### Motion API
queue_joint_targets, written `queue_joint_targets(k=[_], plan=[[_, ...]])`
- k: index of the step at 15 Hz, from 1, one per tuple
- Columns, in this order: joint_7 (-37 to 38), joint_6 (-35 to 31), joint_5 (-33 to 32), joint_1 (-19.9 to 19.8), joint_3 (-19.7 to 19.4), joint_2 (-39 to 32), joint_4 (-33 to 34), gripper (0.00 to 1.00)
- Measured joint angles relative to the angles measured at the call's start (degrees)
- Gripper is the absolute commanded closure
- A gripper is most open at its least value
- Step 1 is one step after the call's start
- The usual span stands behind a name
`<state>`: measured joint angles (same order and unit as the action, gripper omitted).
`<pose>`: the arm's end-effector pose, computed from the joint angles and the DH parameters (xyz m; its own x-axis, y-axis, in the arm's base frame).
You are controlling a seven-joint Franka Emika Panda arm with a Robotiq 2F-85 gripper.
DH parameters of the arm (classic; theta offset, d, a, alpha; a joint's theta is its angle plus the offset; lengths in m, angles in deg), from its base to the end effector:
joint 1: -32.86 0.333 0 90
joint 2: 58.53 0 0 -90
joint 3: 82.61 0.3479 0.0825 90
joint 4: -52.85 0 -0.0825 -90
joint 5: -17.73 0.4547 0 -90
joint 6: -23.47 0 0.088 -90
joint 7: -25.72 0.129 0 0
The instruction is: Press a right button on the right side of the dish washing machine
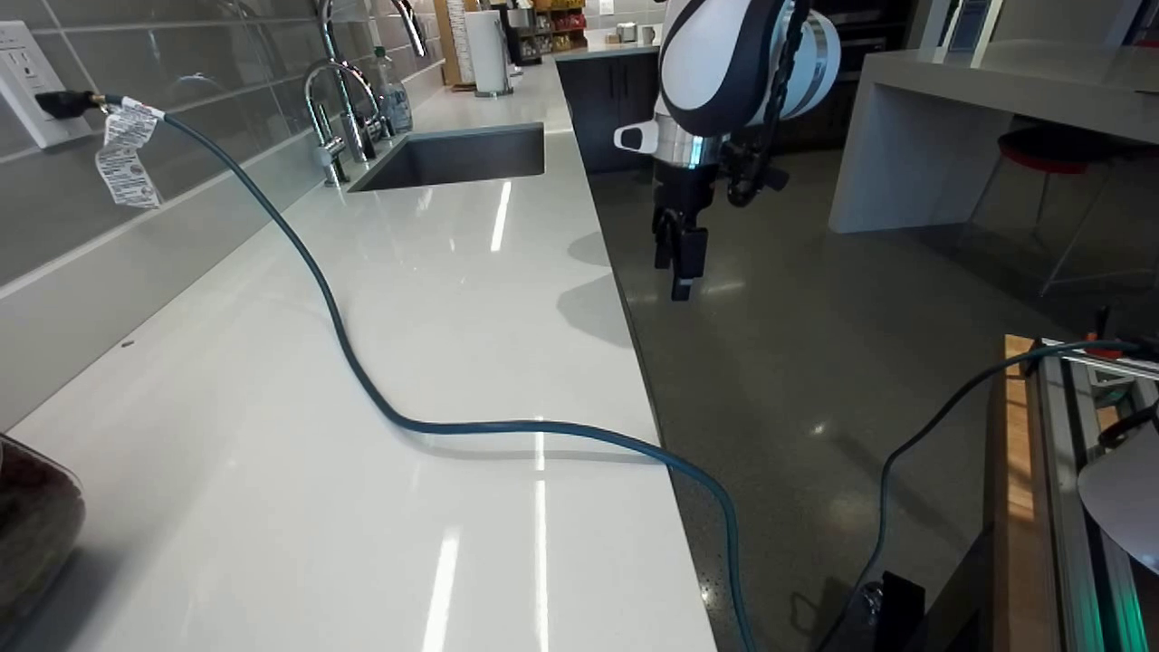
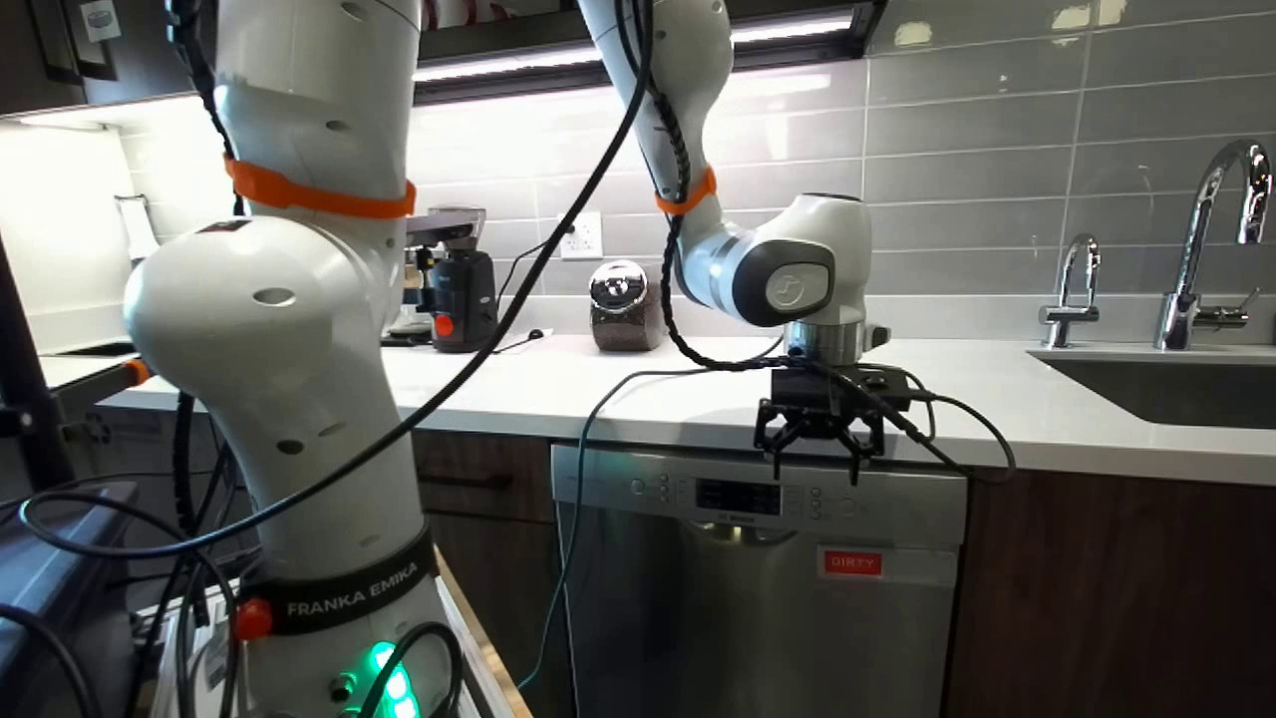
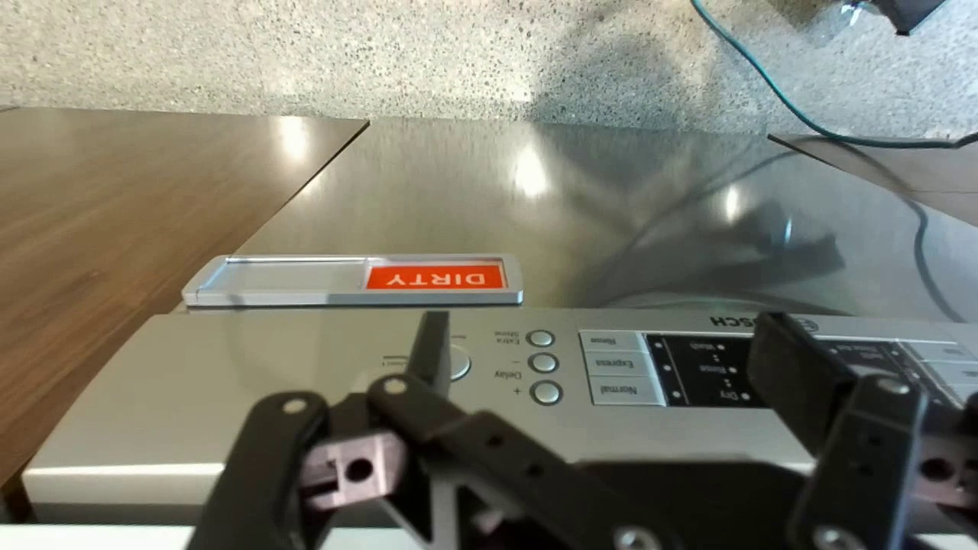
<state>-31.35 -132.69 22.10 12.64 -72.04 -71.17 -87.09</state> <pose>0.5285 -0.0877 0.1675 0.7257 0.6811 0.0969 0.6835 -0.7299 0.0111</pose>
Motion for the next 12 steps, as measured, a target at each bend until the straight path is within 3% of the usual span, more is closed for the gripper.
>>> queue_joint_targets(k=[5, 12], plan=[[4.41, 1.46, -0.02, 6.34, -3.53, 4.32, -1.93, 0.0], [11.61, 5.46, -0.3, 11.44, -6.76, 10.29, -3.08, 0.0]])
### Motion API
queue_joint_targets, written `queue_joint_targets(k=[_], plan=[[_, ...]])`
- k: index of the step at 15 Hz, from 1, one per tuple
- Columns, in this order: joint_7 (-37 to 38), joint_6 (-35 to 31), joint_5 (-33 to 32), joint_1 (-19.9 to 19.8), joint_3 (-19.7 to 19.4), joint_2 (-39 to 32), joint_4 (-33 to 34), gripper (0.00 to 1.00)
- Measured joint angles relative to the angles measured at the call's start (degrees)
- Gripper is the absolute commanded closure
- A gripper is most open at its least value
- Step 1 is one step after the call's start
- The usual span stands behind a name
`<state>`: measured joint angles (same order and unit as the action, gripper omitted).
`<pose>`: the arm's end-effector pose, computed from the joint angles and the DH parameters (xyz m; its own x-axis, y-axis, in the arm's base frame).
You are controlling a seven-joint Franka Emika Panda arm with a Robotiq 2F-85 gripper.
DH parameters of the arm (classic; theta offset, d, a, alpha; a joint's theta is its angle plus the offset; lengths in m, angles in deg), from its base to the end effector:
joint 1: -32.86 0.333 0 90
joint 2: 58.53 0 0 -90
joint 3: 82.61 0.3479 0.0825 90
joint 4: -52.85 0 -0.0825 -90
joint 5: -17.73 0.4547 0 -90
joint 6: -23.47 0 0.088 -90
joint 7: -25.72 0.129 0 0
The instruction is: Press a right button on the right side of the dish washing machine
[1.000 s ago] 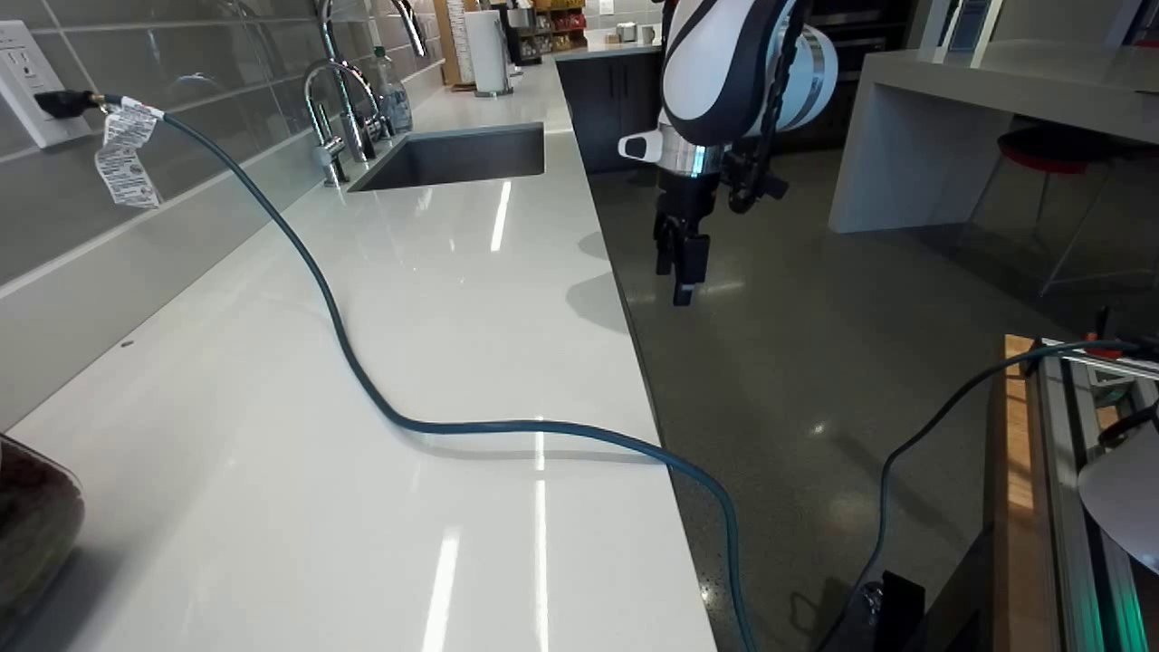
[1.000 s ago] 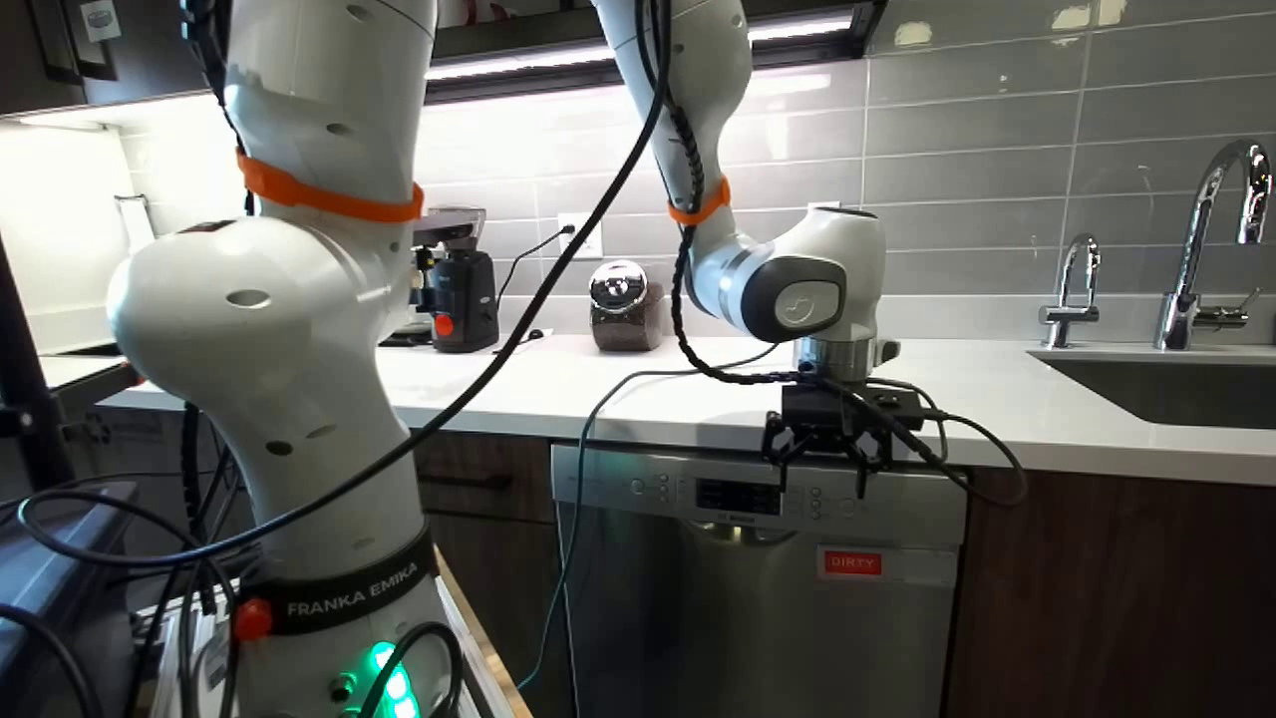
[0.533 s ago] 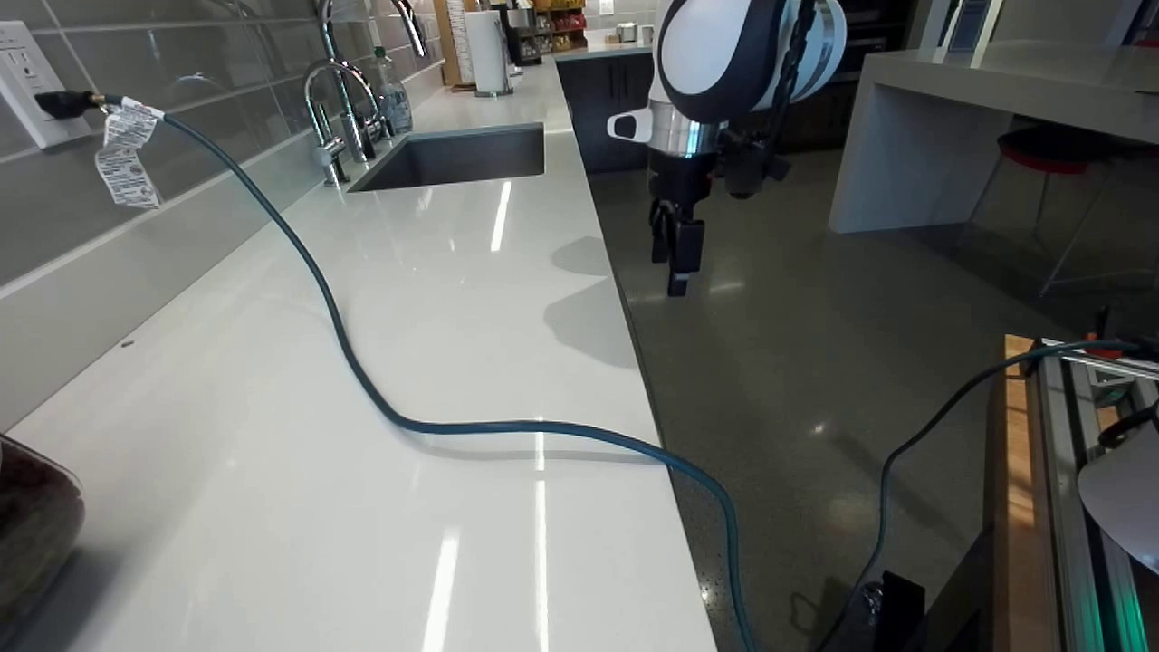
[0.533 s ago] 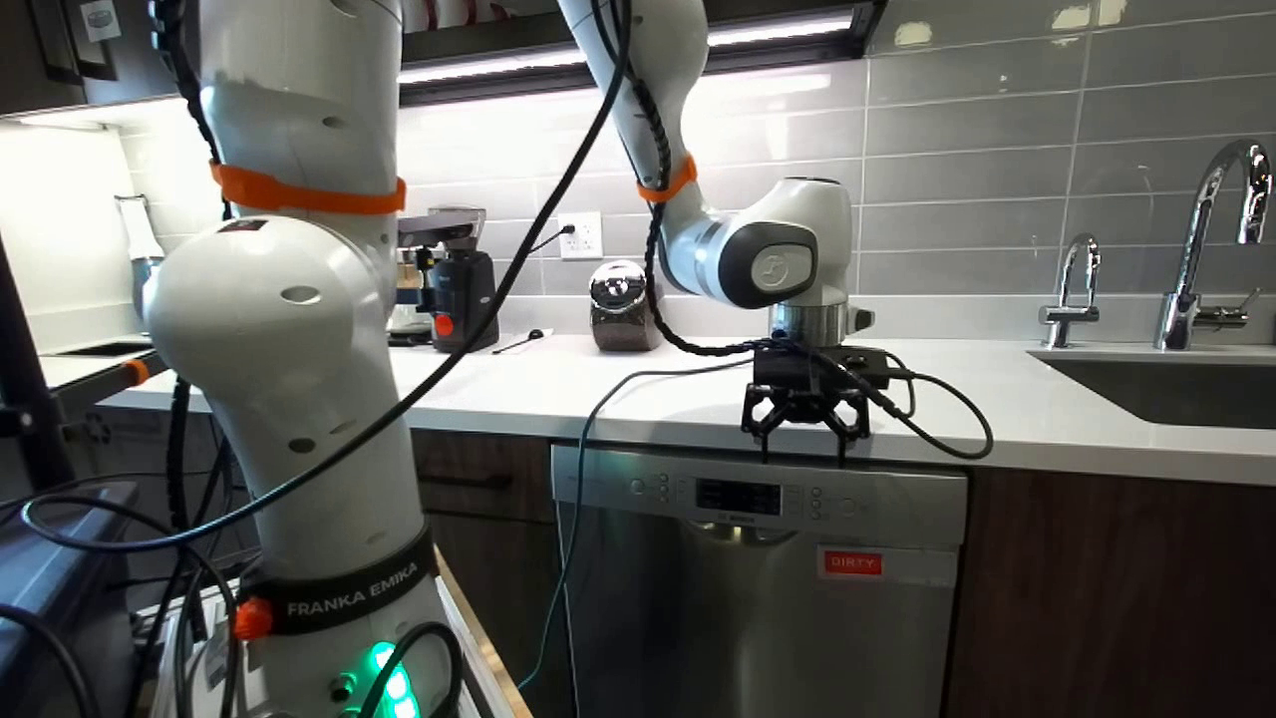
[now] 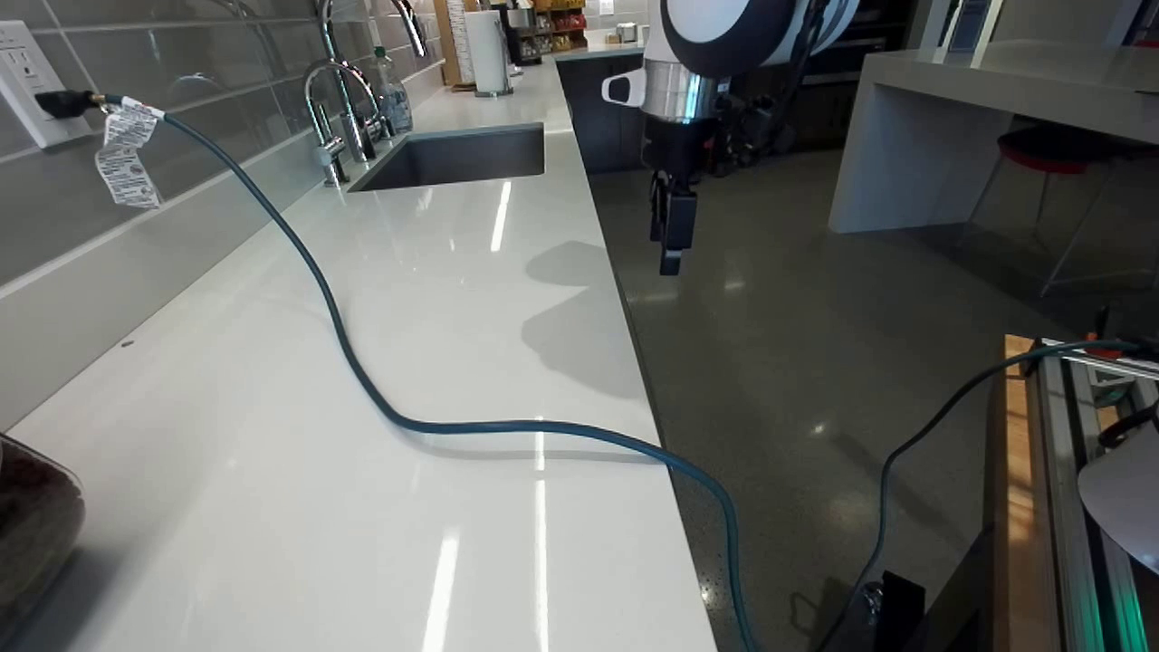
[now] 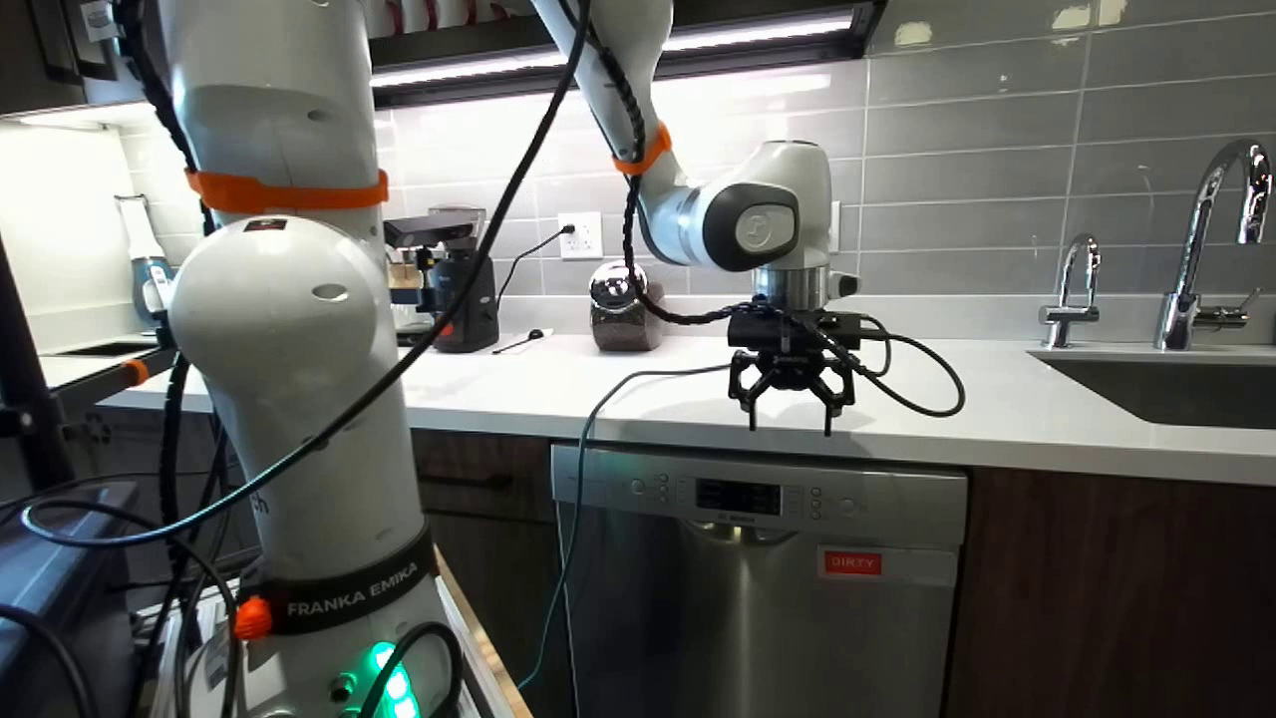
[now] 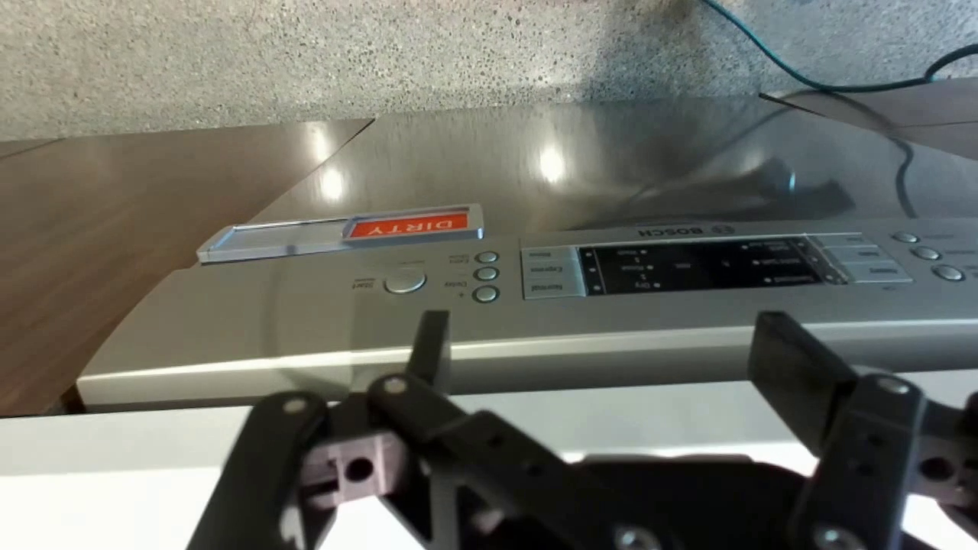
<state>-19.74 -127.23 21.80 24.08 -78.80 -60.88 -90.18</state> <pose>0.5205 -0.0460 0.2296 0.7938 0.6007 0.0948 0.6004 -0.7989 0.0349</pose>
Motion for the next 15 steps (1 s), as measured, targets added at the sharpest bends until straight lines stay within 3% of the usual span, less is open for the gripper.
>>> queue_joint_targets(k=[6, 15], plan=[[2.92, 4.92, -0.23, 2.44, -1.91, 4.46, -0.11, 0.0], [3.45, 5.92, -0.17, 4.5, -4.06, 7.57, -0.2, 0.0]])
